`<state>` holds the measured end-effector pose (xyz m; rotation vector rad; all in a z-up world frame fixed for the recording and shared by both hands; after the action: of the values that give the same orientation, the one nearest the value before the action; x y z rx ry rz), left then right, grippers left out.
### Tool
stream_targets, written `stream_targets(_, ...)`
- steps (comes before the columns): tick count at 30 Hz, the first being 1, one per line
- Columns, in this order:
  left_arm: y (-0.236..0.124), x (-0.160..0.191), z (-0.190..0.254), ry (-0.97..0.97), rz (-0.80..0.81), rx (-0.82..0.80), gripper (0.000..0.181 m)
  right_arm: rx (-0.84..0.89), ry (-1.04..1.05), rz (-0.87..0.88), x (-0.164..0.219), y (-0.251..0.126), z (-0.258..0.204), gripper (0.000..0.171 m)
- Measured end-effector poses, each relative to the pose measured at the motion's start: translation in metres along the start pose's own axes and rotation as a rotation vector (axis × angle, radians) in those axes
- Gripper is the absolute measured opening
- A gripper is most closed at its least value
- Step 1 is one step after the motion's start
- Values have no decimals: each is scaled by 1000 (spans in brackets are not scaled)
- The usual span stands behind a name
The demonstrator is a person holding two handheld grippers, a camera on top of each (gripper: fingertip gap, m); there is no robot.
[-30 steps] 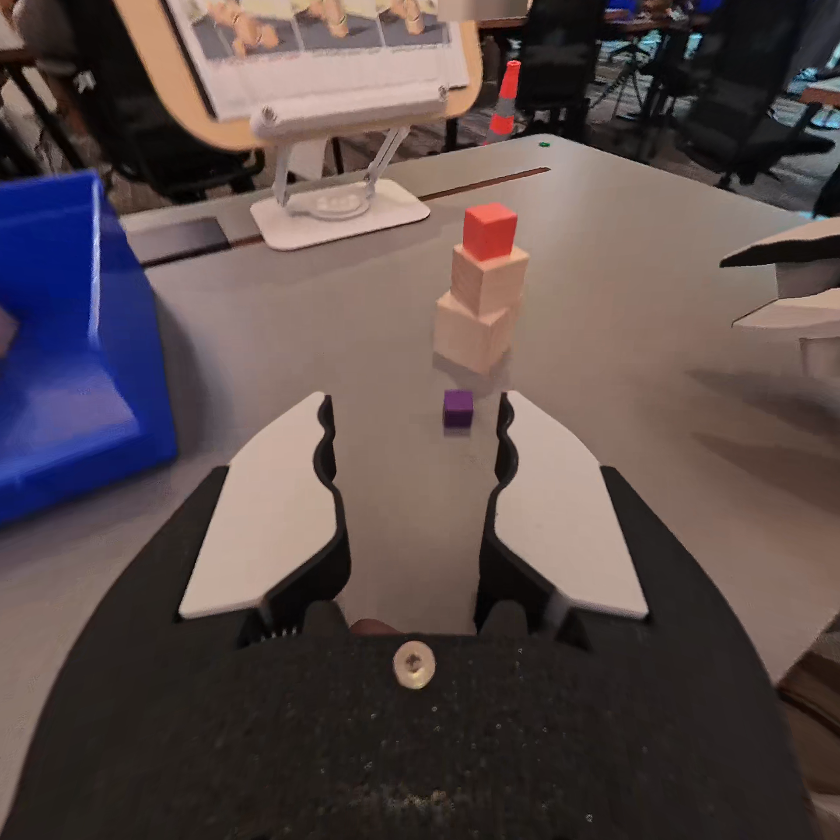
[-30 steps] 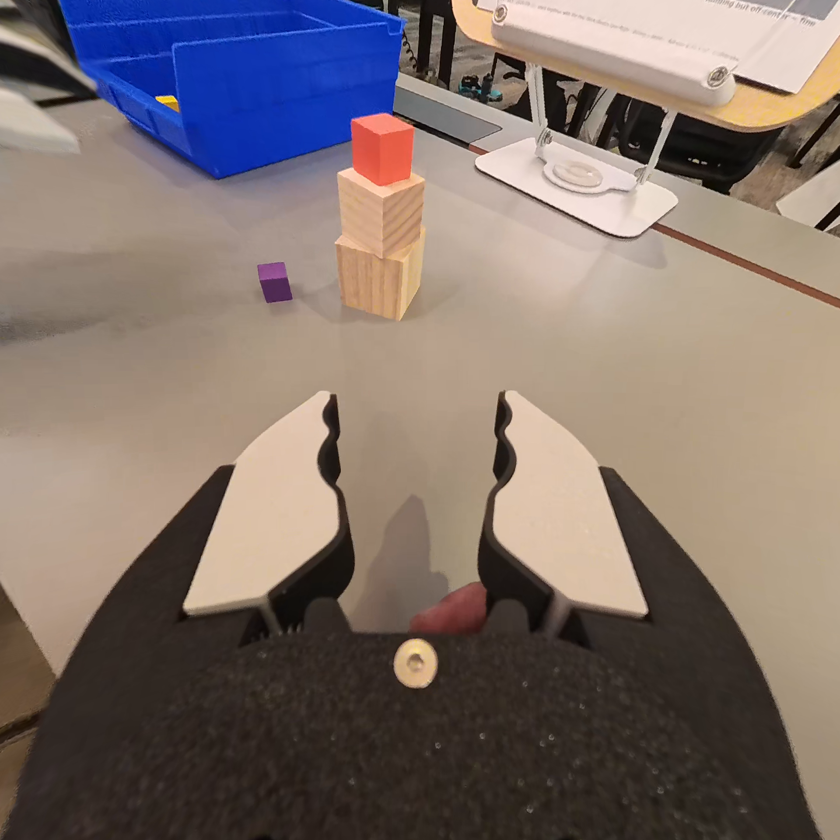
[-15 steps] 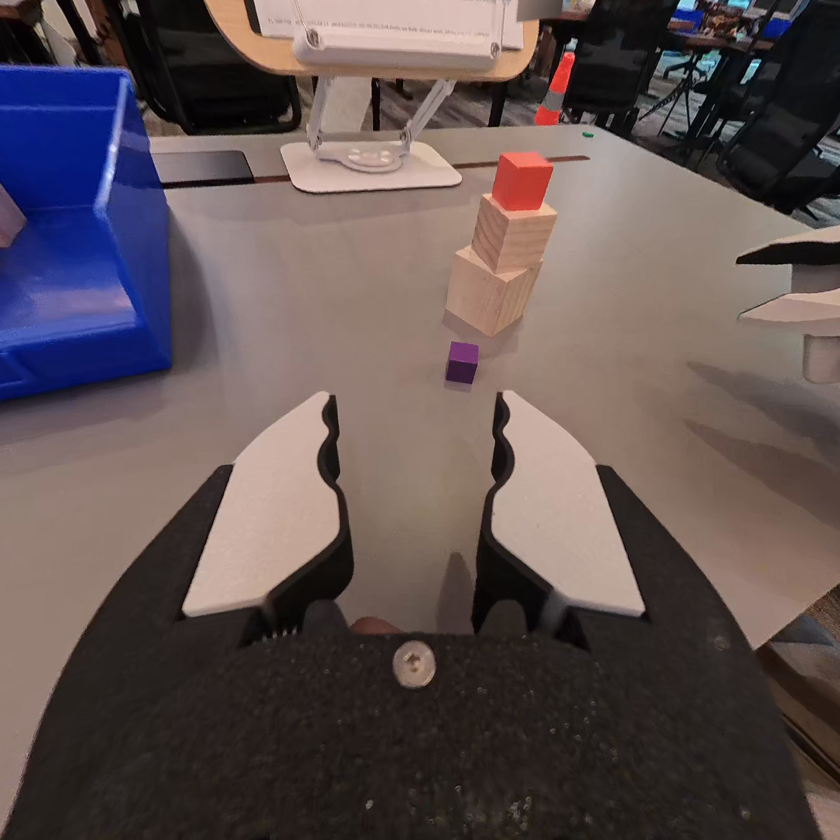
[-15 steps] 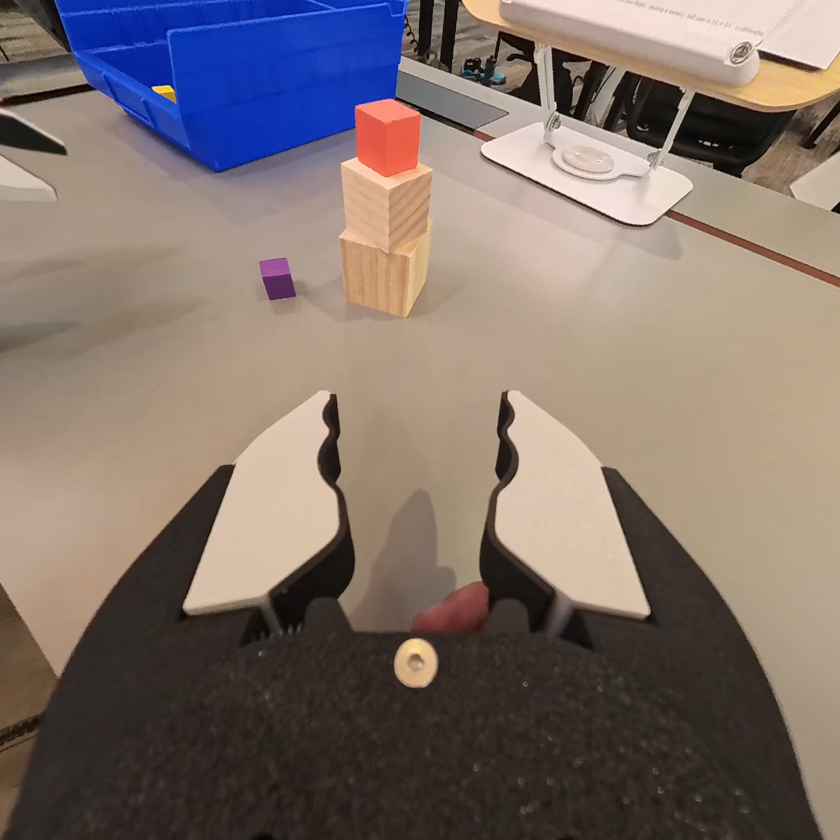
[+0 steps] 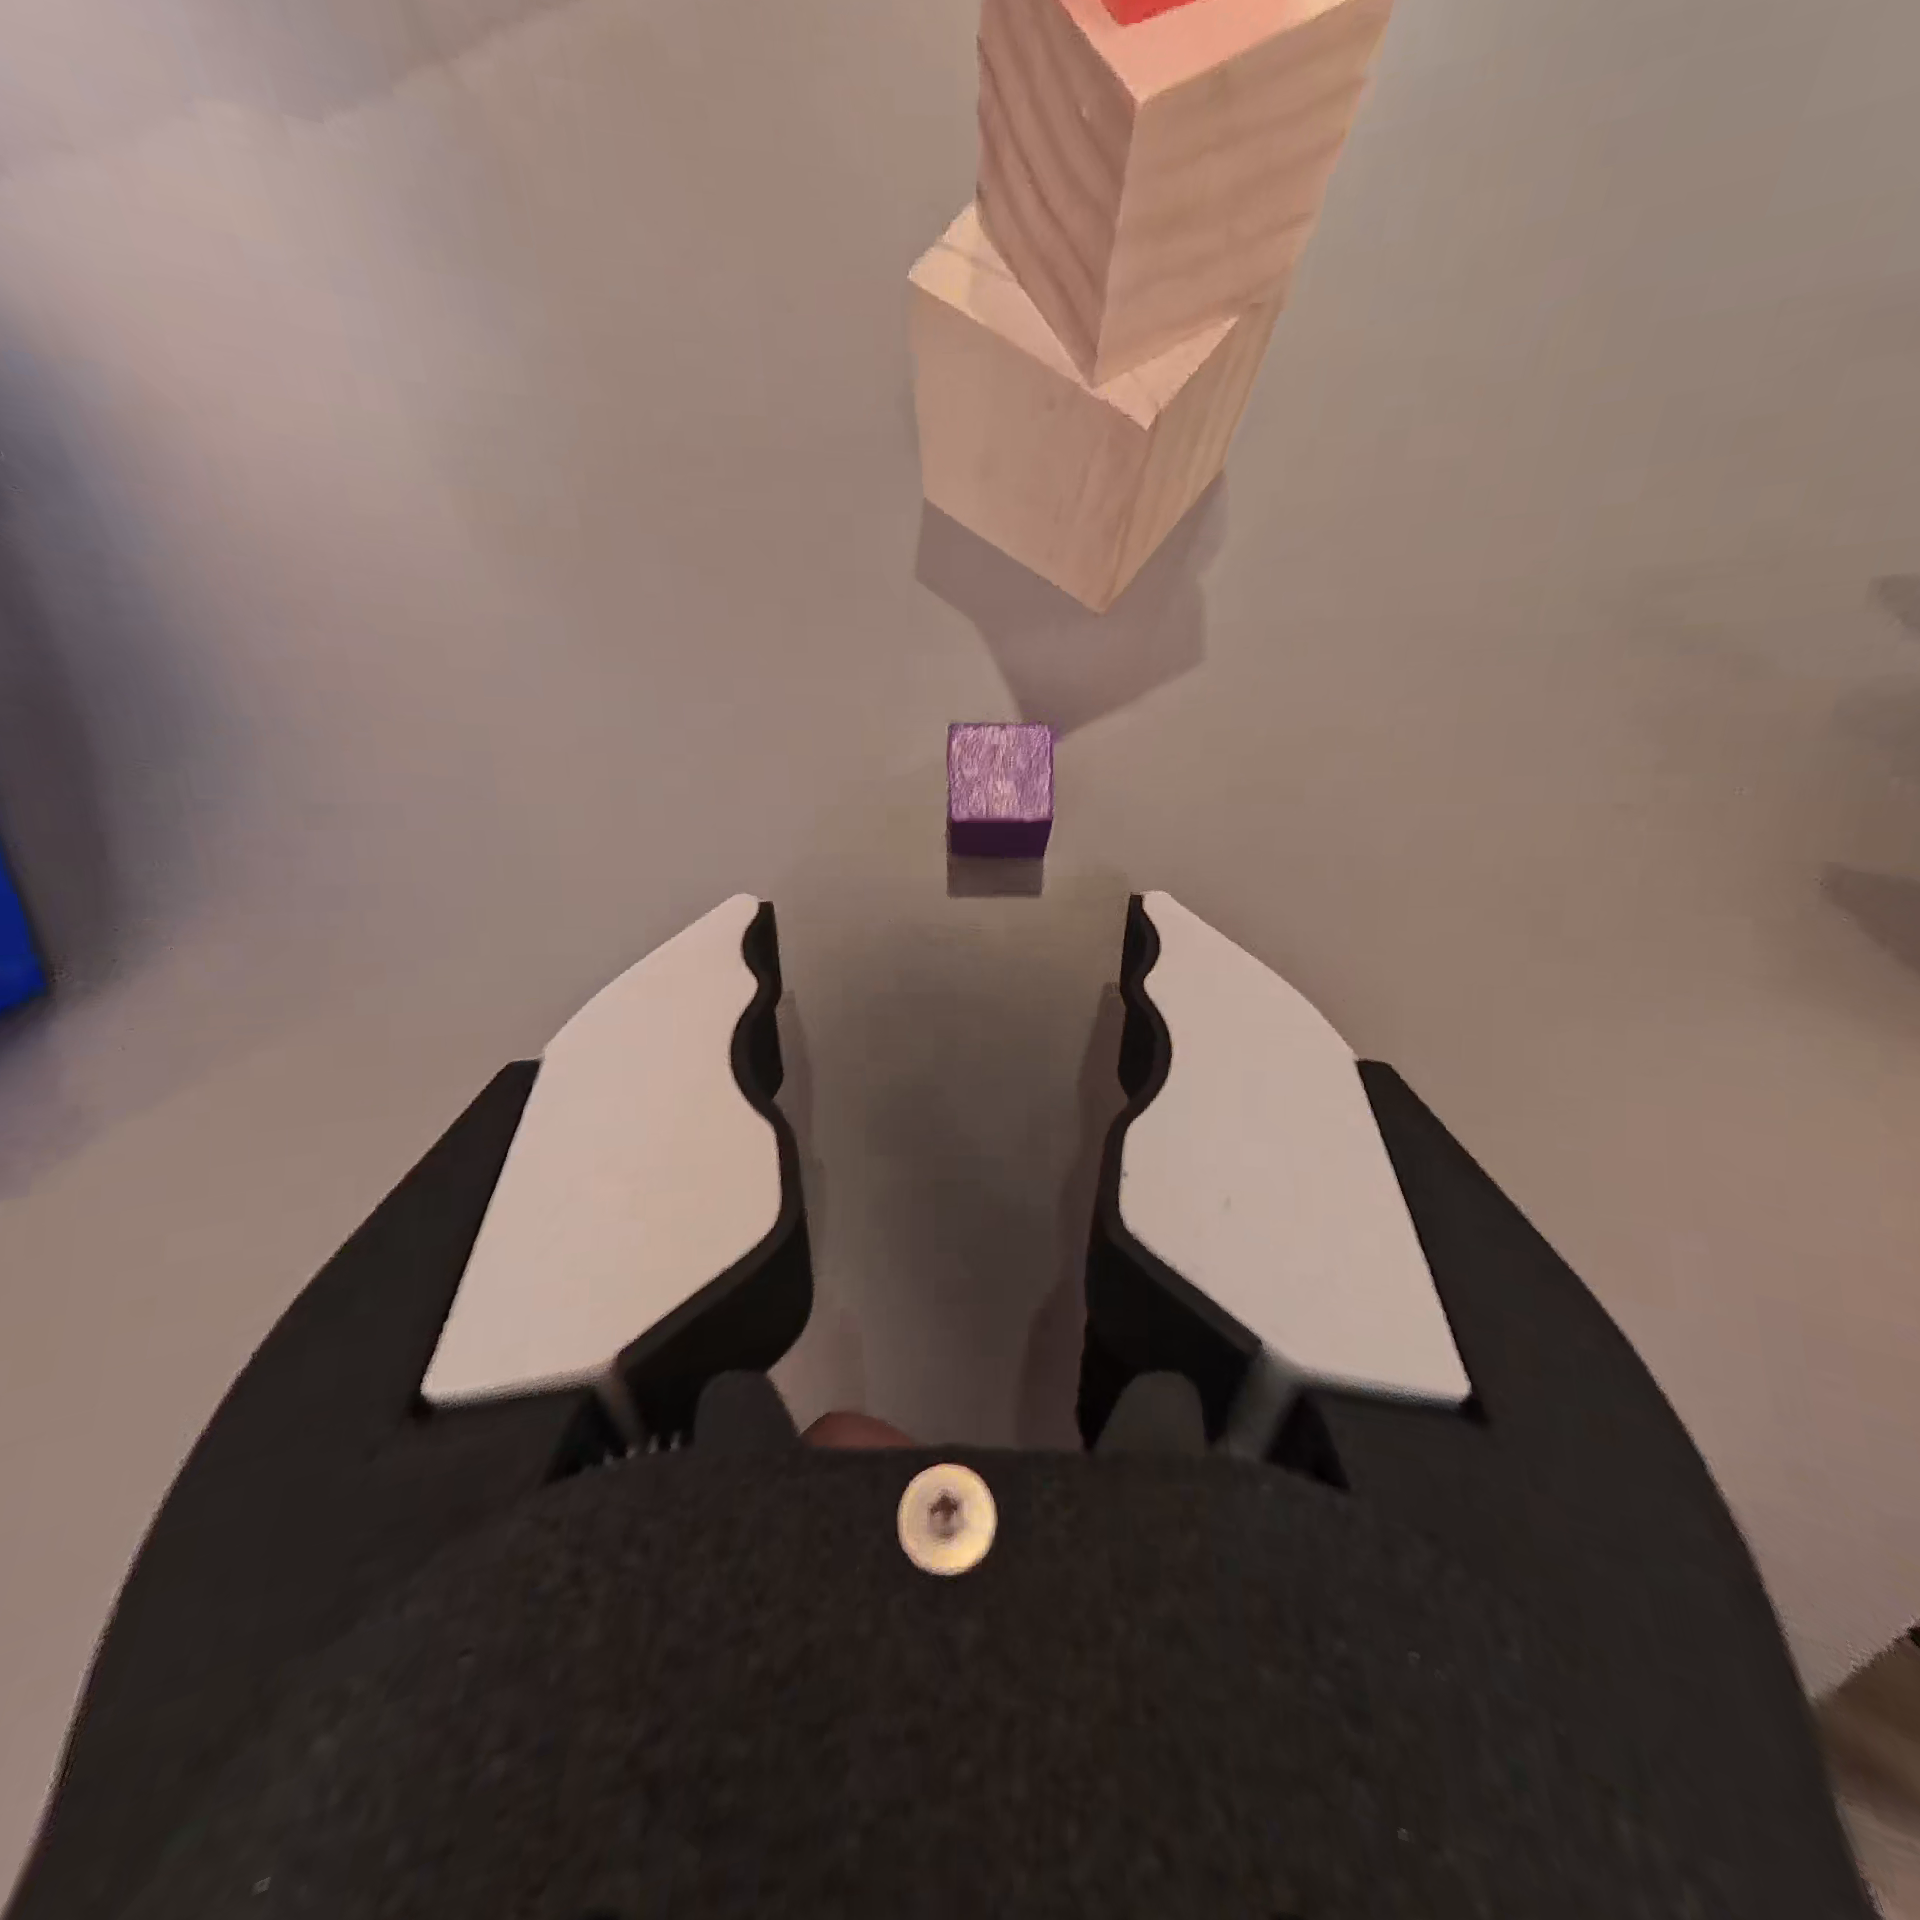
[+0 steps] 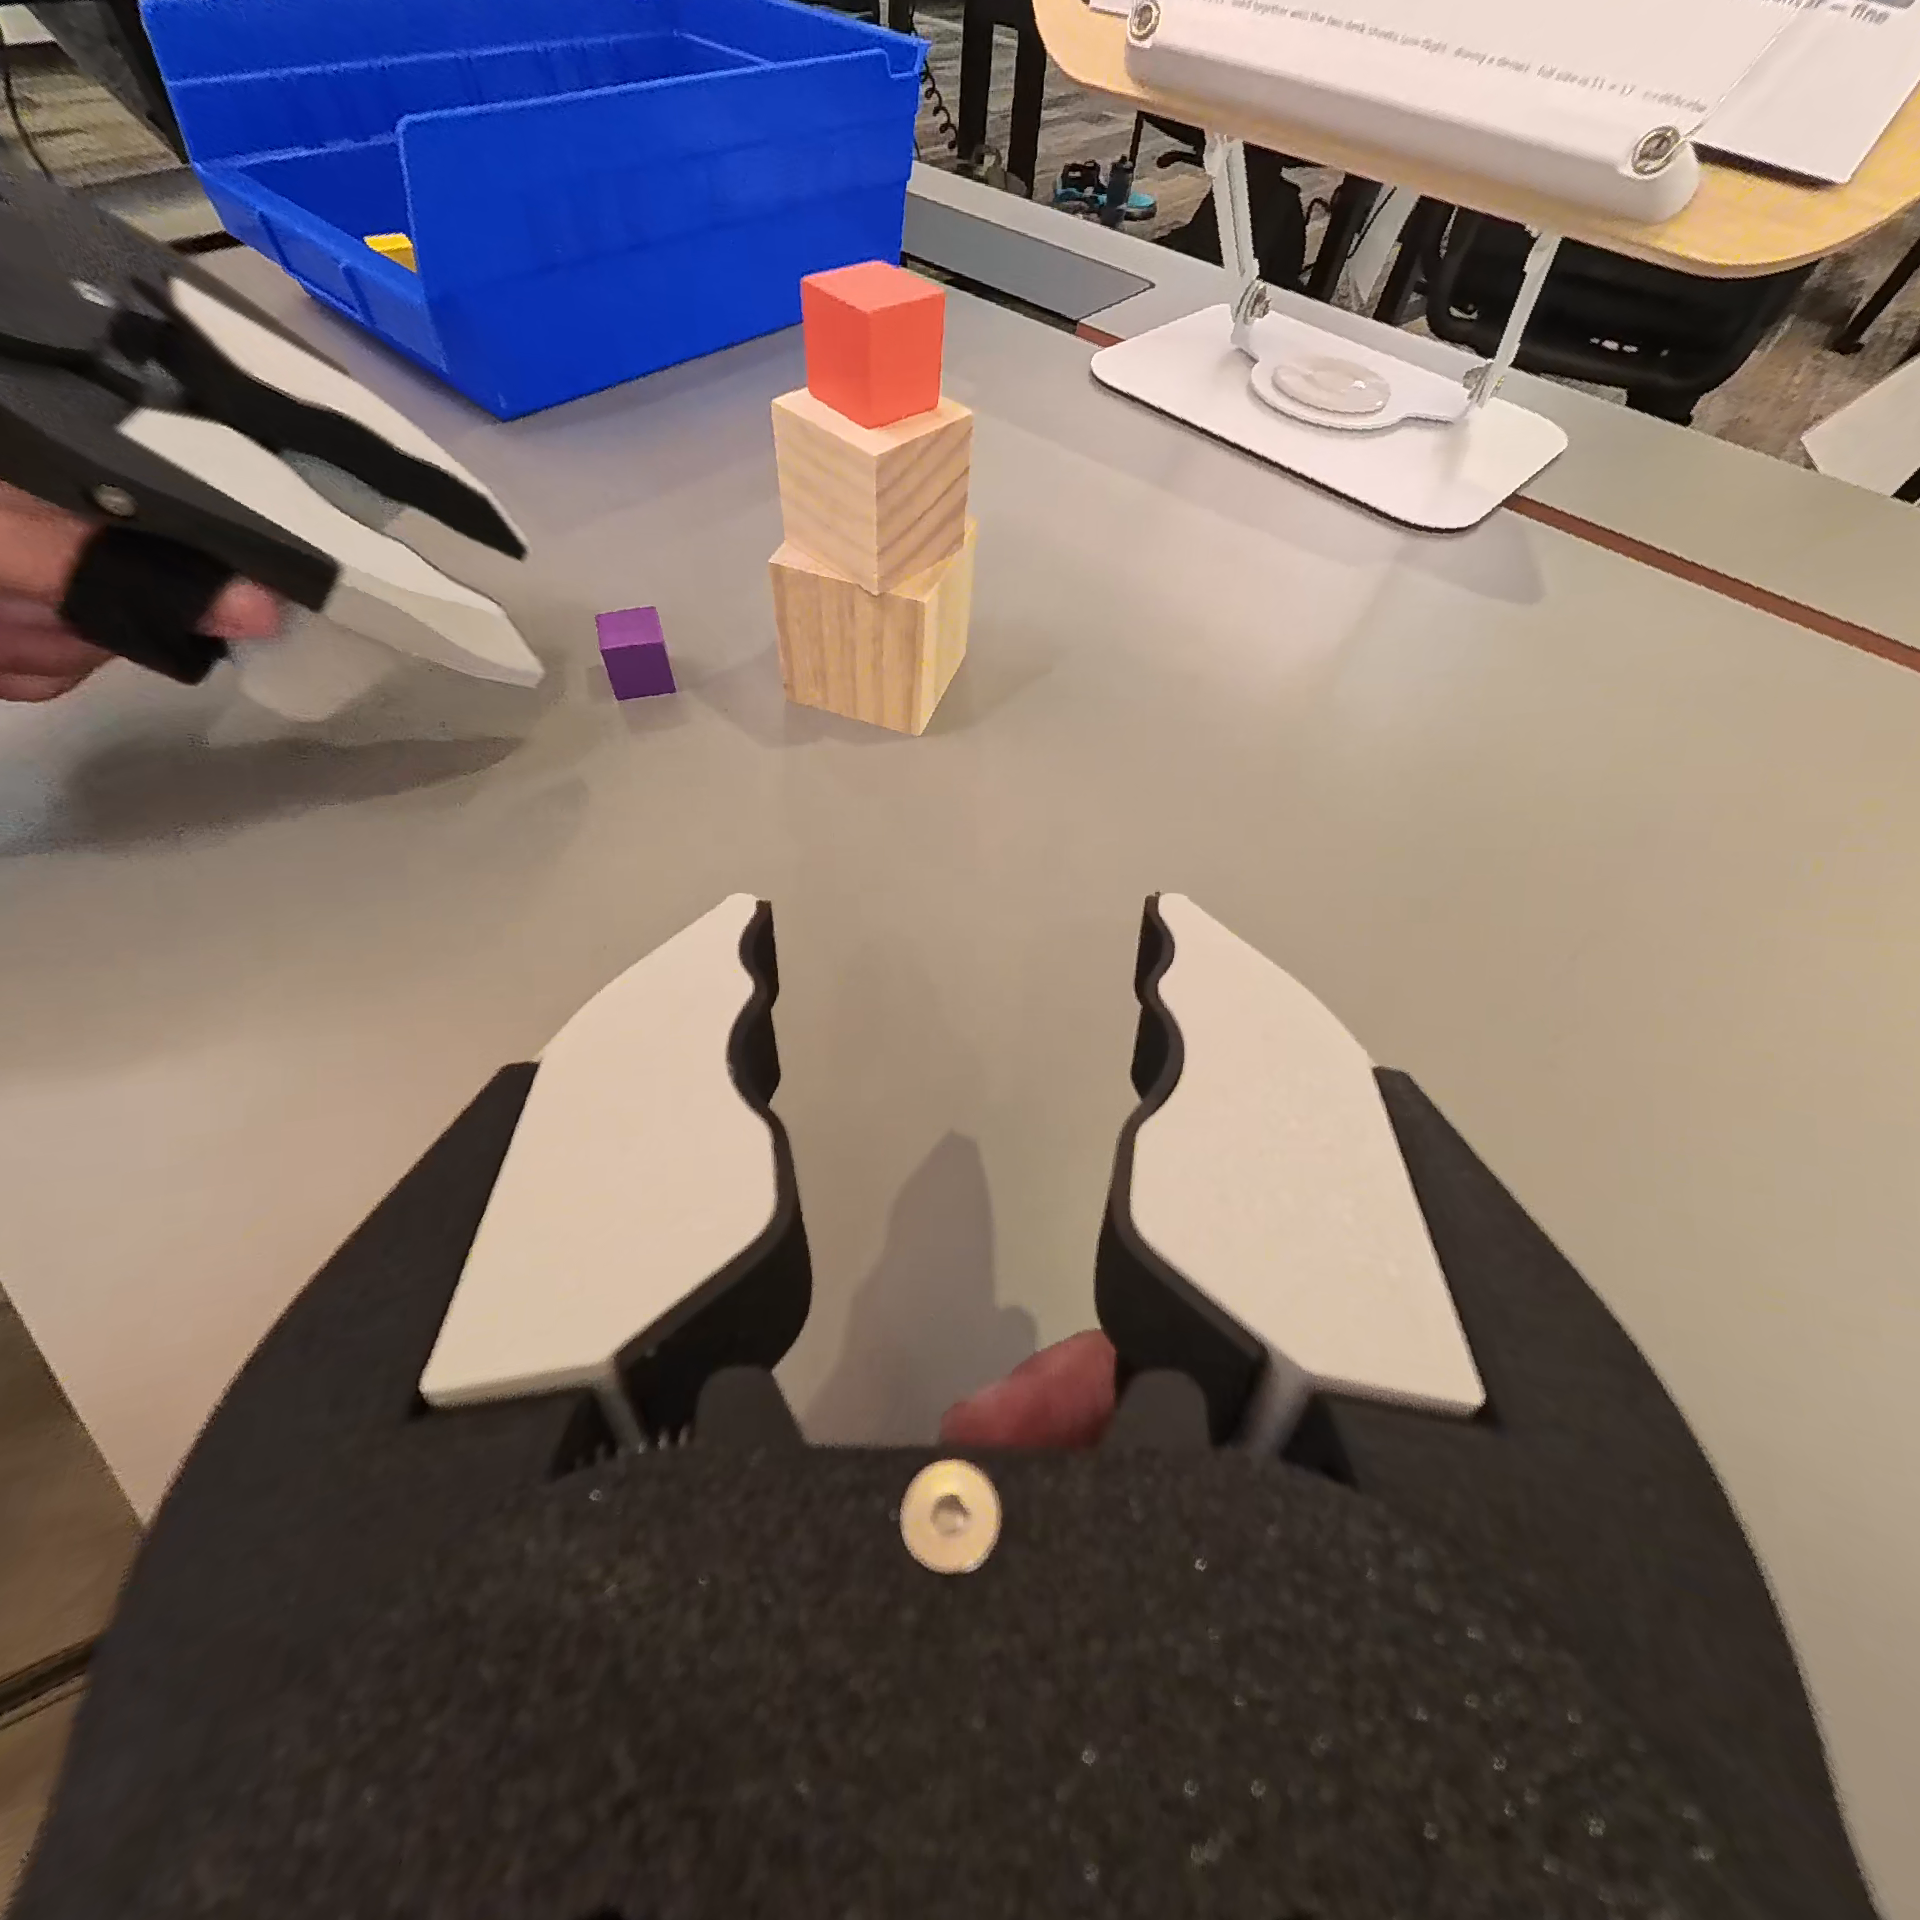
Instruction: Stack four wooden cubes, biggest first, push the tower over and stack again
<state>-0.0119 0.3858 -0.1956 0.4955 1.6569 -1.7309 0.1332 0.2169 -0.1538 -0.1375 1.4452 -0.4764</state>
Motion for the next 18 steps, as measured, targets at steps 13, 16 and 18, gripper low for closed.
stream_targets(13,31,-14,2,-13,-34,44,21,-16,11,0,3,4,3,66)
stream_targets(16,26,-16,0,-7,1,41,21,-16,13,-1,3,5,4,66)
stream_targets(18,16,-22,2,25,60,59,21,-14,12,2,2,5,4,65)
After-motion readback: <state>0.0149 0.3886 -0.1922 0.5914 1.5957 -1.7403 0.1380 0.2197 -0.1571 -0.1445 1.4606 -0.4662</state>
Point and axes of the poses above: each gripper's, where its closed fingertips meet, y out along the fingers, x out of its underside, z = x × y across the jaws, the point moved 3 cm from there along -y, back along the fingers, and after that the axes turned 11 degrees about x, right-handed, at the moved point
